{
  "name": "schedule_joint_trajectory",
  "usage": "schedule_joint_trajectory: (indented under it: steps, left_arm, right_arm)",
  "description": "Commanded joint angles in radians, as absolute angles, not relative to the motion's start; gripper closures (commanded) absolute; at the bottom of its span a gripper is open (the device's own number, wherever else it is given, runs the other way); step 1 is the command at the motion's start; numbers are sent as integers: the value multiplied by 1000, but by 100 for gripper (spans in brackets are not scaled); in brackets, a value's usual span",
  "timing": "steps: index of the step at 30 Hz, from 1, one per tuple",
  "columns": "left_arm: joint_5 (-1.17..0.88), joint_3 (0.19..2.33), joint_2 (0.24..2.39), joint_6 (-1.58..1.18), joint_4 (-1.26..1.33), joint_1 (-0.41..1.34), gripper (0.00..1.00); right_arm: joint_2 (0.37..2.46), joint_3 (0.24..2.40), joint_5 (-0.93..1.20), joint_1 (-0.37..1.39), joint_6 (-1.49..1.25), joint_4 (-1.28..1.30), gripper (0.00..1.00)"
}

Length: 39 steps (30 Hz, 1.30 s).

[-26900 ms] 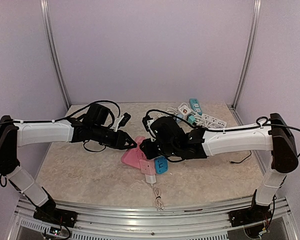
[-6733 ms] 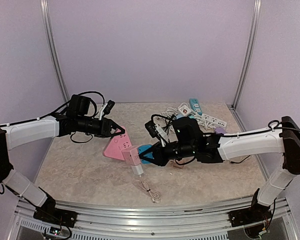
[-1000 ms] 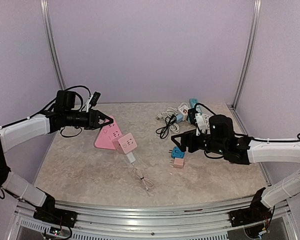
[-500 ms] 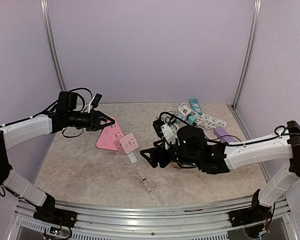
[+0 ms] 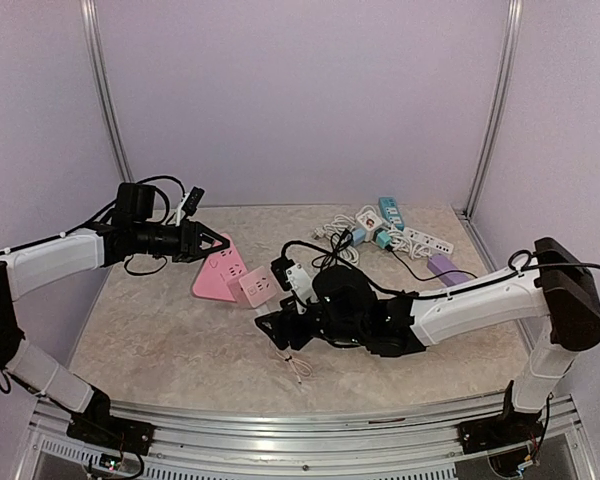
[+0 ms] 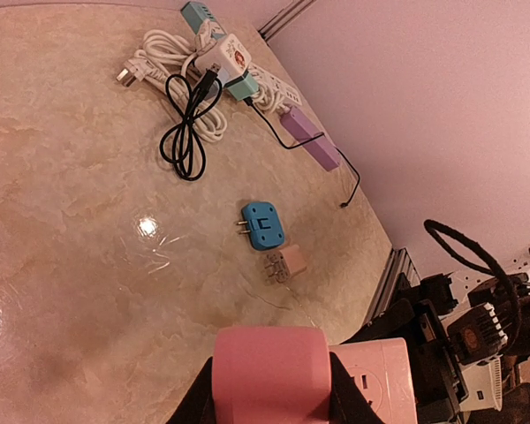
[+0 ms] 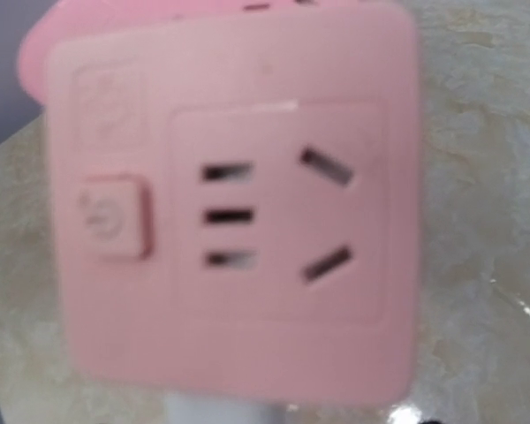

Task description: Pull the plug off the socket

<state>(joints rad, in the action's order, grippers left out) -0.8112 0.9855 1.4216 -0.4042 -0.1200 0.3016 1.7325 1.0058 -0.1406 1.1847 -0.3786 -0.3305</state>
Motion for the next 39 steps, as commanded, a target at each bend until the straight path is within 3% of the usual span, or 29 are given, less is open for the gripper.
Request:
schedule_joint_trajectory:
  steps: [1,14,27,30,39]
  left_arm:
    - [-842,985,1413,-420,-81,300,100]
    - [-830,986,1413,-413,-88,302,100]
    - [-828,988,1413,-408,-92,303,100]
    - [-828,989,1413,-406,-94,303,100]
    - [-829,996,1413,-392,-107,305,100]
  right_arm:
    - [1775,1055,-197,1193,-398,-272,29]
    - [1846,1126,-225,1209,-408,-236,43]
    - [1850,1137,-241,1211,-415,-230,93]
    - [1848,1136,-237,1211,-408,-234,99]
    - [1831,1113,-114,1210,-318,-269,100]
